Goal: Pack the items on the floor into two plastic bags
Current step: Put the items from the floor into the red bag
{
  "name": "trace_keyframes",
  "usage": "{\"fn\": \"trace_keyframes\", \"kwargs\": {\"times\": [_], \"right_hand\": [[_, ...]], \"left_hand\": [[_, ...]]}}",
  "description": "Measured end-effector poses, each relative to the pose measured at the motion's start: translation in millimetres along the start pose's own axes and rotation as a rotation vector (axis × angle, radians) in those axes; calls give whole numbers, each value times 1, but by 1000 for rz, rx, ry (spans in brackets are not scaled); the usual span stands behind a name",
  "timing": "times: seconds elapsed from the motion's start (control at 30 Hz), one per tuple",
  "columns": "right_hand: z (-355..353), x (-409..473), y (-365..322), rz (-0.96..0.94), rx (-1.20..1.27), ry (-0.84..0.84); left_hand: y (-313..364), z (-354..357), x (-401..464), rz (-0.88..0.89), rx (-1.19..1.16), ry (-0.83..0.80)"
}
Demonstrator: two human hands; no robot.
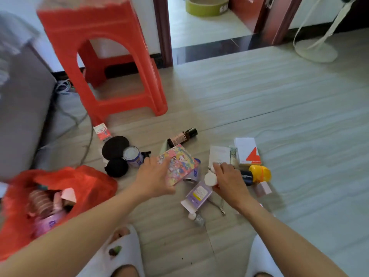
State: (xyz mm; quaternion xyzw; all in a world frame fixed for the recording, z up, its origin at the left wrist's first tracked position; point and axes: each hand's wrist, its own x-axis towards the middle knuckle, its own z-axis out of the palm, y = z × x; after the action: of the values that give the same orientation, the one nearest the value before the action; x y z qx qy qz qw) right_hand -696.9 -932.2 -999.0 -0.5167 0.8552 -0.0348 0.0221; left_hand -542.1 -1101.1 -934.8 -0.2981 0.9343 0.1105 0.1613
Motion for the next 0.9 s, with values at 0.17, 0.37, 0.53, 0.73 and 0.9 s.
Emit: {"fn": "trace_keyframes", "kwargs": {"times": [0.17,0.37,0.53,0.73,0.9], "right_hand": [[-64,40,-57,-68,87,126],[-104,81,-164,-191,350,197],[-109,105,-265,-276,746,30],[-73,110,-372,-145,1084,-170],[-30,113,-409,-169,1022,-265]], "left_hand": [[-50,-71,-34,-86,-38,119],[-129,-93,-98,-395,-425,303],[-196,-71,-149,-697,-551,448],[-240,-9,-175,-891,-811,466],[-241,51,-175,-984,-827,401]]}}
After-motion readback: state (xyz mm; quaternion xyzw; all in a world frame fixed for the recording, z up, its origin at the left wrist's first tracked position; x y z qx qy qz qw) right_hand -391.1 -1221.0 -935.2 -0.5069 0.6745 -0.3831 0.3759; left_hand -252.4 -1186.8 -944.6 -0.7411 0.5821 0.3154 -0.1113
